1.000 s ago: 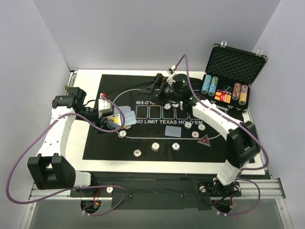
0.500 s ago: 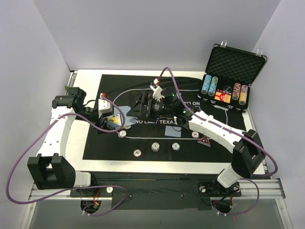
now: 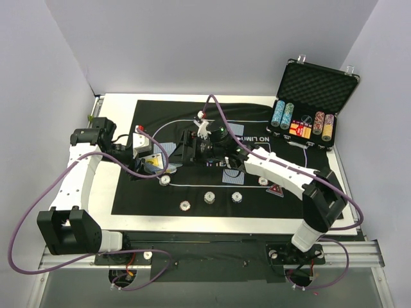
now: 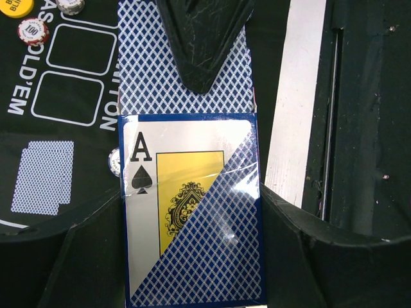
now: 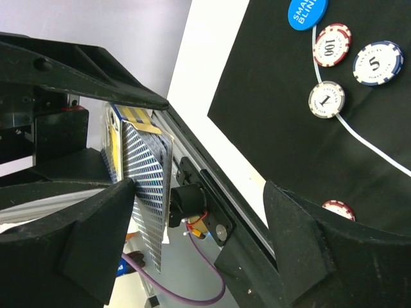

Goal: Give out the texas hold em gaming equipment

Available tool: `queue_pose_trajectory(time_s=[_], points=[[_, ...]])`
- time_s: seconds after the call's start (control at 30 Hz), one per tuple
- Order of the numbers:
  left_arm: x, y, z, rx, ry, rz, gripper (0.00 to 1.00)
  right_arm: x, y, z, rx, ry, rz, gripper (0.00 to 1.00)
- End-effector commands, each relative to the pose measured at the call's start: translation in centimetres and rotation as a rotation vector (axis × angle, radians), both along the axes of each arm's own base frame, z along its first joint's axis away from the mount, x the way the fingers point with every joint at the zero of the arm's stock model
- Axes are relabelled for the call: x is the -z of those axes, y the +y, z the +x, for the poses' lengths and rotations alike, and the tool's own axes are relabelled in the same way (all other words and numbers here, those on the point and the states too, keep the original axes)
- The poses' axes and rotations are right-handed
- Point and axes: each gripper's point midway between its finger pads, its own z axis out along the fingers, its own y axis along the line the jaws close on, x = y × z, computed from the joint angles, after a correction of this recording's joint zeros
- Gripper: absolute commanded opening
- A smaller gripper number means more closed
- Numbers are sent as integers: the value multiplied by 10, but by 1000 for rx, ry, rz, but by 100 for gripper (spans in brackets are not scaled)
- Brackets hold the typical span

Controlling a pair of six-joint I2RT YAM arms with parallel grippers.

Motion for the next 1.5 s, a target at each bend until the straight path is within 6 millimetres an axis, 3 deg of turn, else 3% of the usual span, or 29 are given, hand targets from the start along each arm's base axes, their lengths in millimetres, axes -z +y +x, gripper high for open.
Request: queue_pose_trajectory(time_s=[0.0, 0.27, 0.57, 1.1, 1.47], points=[[-18, -6, -45, 1, 173, -53, 0, -25, 11, 6, -4, -52, 42, 73], [-19, -7, -44, 3, 168, -59, 0, -22, 1, 7, 13, -52, 19, 64], [-20, -8, -43, 2, 171, -67, 0, -23, -14, 12, 43, -48, 14, 47], [-21, -9, -42, 4, 171, -73, 0, -32, -33, 15, 68, -71, 1, 44], [-20, -8, -41, 0, 176, -73, 0, -47, -38, 17, 79, -87, 27, 25]])
